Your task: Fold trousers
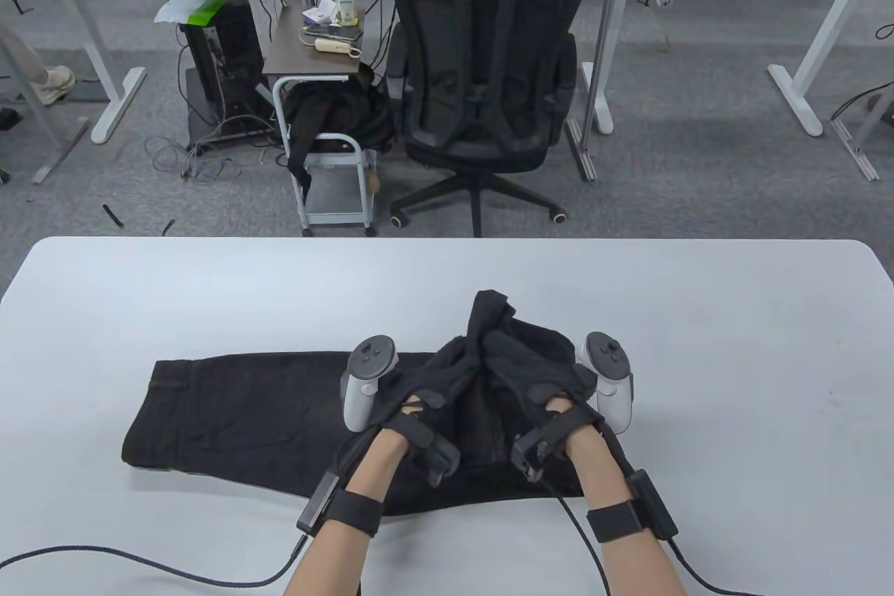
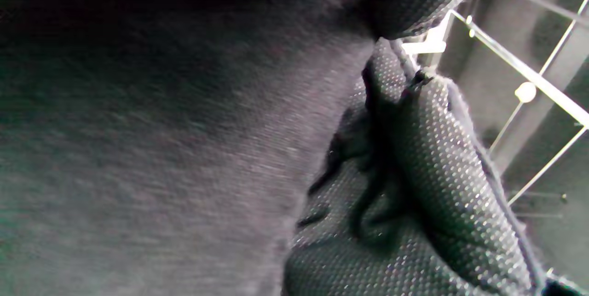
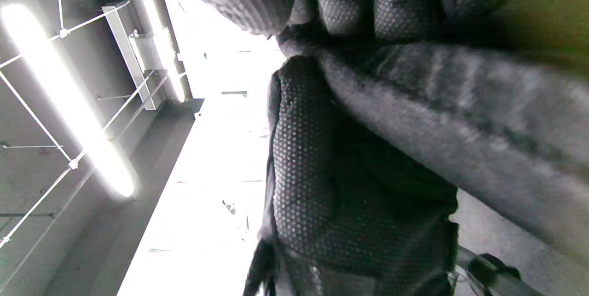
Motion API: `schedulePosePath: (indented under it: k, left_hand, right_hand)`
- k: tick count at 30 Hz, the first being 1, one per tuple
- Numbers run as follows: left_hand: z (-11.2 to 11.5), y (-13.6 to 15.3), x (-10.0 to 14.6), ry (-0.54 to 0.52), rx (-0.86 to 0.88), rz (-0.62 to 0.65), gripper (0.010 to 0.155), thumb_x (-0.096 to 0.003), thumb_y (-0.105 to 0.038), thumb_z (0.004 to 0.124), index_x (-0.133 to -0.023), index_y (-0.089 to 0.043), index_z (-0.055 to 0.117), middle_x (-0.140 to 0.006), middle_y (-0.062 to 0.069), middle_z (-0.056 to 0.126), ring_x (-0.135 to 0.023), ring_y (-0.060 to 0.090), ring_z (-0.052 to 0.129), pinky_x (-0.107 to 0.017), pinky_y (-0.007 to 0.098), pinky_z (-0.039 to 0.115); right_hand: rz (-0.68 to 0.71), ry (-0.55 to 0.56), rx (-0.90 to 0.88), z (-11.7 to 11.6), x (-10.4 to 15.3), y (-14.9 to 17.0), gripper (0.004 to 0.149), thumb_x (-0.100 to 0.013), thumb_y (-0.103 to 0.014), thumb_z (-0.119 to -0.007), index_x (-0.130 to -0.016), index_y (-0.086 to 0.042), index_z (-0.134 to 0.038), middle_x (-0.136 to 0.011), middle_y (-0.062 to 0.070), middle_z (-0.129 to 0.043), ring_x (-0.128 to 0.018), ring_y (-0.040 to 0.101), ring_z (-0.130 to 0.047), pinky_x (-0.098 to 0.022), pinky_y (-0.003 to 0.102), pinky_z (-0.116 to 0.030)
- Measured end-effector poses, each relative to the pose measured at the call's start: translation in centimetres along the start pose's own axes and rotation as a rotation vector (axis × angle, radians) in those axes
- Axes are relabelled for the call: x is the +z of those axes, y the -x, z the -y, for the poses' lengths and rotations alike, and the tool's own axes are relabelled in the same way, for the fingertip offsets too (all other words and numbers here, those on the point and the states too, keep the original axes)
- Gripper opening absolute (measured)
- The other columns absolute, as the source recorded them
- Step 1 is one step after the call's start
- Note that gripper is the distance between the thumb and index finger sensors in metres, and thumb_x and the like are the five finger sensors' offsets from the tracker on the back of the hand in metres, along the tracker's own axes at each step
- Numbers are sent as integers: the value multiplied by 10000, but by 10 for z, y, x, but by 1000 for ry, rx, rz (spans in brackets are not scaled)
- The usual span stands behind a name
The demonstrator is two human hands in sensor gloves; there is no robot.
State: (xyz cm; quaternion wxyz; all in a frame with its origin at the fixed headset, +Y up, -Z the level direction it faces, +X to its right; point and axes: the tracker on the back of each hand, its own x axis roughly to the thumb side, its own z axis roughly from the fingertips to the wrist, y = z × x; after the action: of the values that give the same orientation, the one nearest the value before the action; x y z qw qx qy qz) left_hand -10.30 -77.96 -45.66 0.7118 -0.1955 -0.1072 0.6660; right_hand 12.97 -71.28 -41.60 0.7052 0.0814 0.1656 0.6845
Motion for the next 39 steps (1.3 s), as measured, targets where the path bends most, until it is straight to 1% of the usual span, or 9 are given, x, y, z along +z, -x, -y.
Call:
schedulePosePath:
  k: [4, 6, 8, 12, 14, 17, 26, 32, 39]
  left_hand:
    - [0, 5, -1, 12, 49, -14, 698, -536, -507, 718, -1090, -221, 406, -1099, 145, 707, -882, 379, 854, -679, 542, 691]
    - [1, 5, -1, 22, 46, -16, 701, -538, -514, 716, -1093, -224, 400, -1101, 137, 705, -882, 376, 854, -679, 541, 690]
    - [3, 3, -1, 17, 31, -10, 696, -535, -515, 720, -1092, -234, 412, -1098, 138, 711, -876, 377, 859, -677, 541, 693]
    - [9, -7, 0, 32, -60, 6, 707, -530, -530, 726, -1094, -241, 413, -1104, 144, 705, -881, 384, 854, -678, 549, 686]
    - [8, -15, 3, -5, -142, 14, 741, -526, -548, 727, -1096, -224, 382, -1119, 144, 676, -902, 387, 832, -686, 555, 674]
    - [7, -27, 9, -44, -256, 26, 808, -514, -598, 733, -1101, -210, 336, -1155, 149, 601, -983, 406, 742, -699, 565, 655]
    - [13, -38, 14, -12, -283, 25, 944, -483, -677, 770, -1099, -173, 263, -1193, 171, 481, -1062, 444, 602, -725, 604, 598]
    - [19, -38, 12, -60, -431, 11, 845, -505, -494, 832, -1093, -169, 318, -1175, 161, 547, -1043, 440, 651, -714, 608, 617]
    - [13, -43, 18, -66, -375, 22, 682, -539, -363, 705, -1097, -189, 352, -1184, 180, 507, -1059, 465, 589, -717, 623, 590]
  right_hand:
    - [-30, 143, 87, 15, 0, 4, 602, -505, -317, -717, -1051, -114, -566, -1015, 182, -708, -821, 434, -806, -624, 590, -656]
    - [-63, 175, 125, 19, -1, 10, 683, -505, -370, -706, -1077, -109, -440, -1079, 202, -555, -900, 469, -686, -662, 606, -585]
    - [-78, 145, 93, 20, -4, 17, 752, -512, -434, -680, -1089, -113, -319, -1123, 203, -403, -972, 507, -531, -693, 632, -496]
    - [4, -45, -168, 12, -11, 24, 778, -537, -481, -634, -1099, -139, -218, -1159, 169, -251, -1031, 512, -165, -714, 678, -236]
    - [68, -26, -224, 10, -11, 18, 748, -538, -474, -637, -1105, -145, -276, -1161, 160, -320, -1035, 502, -187, -709, 680, -221]
    - [149, -54, -204, 6, -8, 1, 699, -538, -474, -637, -1105, -153, -383, -1142, 149, -476, -1022, 503, -393, -713, 675, -318]
    - [187, -99, 48, -19, -1, -29, 655, -530, -483, -659, -1096, -184, -524, -1077, 193, -530, -913, 457, -590, -708, 651, -407]
    - [161, -87, 114, -22, -1, -29, 650, -527, -477, -666, -1085, -159, -567, -1063, 213, -494, -890, 454, -584, -704, 657, -393]
    - [180, -20, 128, -11, -1, -27, 668, -522, -497, -675, -1088, -162, -558, -1108, 204, -480, -952, 502, -529, -704, 669, -388]
